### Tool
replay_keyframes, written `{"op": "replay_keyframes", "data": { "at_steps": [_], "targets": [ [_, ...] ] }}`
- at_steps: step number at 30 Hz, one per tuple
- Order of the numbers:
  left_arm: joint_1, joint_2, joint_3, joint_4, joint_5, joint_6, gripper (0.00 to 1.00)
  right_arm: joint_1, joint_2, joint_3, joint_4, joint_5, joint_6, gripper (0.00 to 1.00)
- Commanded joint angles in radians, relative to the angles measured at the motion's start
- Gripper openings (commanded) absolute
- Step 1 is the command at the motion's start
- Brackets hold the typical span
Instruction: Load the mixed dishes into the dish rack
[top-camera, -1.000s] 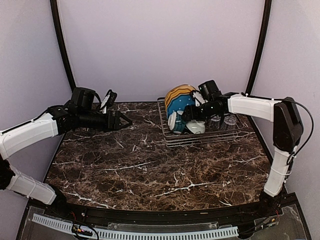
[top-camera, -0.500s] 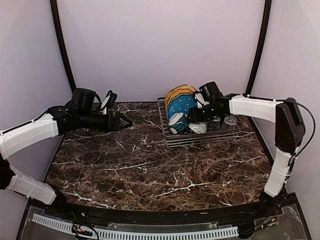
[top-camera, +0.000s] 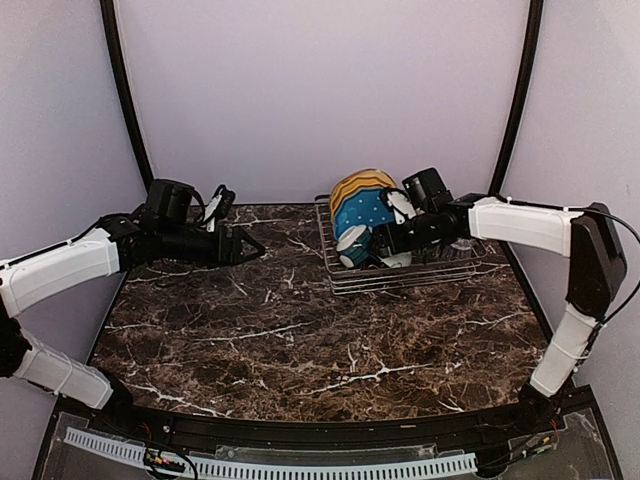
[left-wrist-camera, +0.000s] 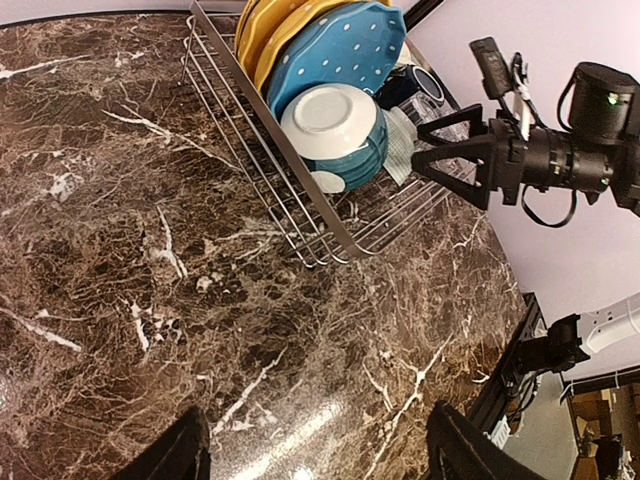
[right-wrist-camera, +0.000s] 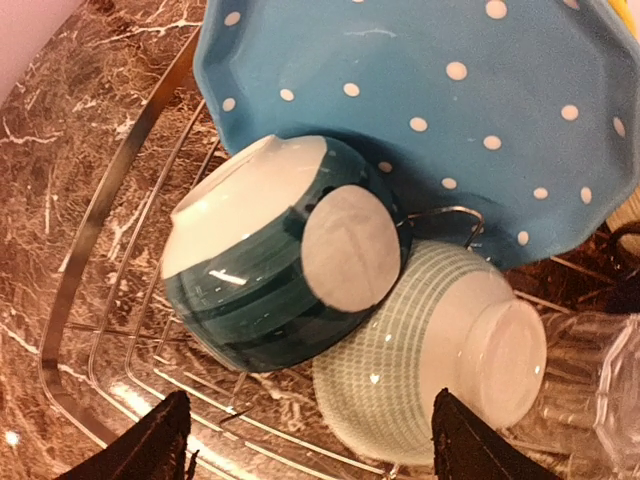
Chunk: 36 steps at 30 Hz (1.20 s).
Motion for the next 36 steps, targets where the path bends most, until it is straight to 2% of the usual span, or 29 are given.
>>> {"op": "replay_keyframes", "data": {
  "at_steps": [1,4,9,12,16,19,24,36],
  "targets": [
    [0.001,-0.003,-0.008,-0.018,-0.088,0.04,0.75,0.018,-0.136,-0.051,0.039,0.027,-0.045,0.87],
    [0.001,-0.02,0.005,-0.065,-0.191,0.073,0.77,0.015,-0.225,-0.087,0.028,0.093,-0.051,0.96],
    [0.002,-0.108,0.003,-0.12,-0.494,0.12,0.97,0.001,-0.392,-0.124,-0.042,0.163,-0.059,0.99],
    [0.001,-0.179,-0.027,-0.103,-0.659,0.151,0.99,-0.005,-0.504,-0.152,-0.052,0.195,-0.069,0.99],
    [0.001,-0.291,-0.074,-0.038,-0.764,0.185,0.99,-0.005,-0.659,-0.217,-0.021,0.208,-0.107,0.99],
    [0.001,-0.364,-0.11,0.037,-0.772,0.224,0.99,-0.004,-0.752,-0.27,0.016,0.206,-0.126,0.99],
    [0.001,-0.42,-0.137,0.102,-0.687,0.334,0.99,-0.003,-0.847,-0.332,0.061,0.204,-0.147,0.99],
    [0.001,-0.435,-0.172,0.133,-0.67,0.356,0.99,-0.003,-0.848,-0.357,0.086,0.203,-0.168,0.99]
  ]
}}
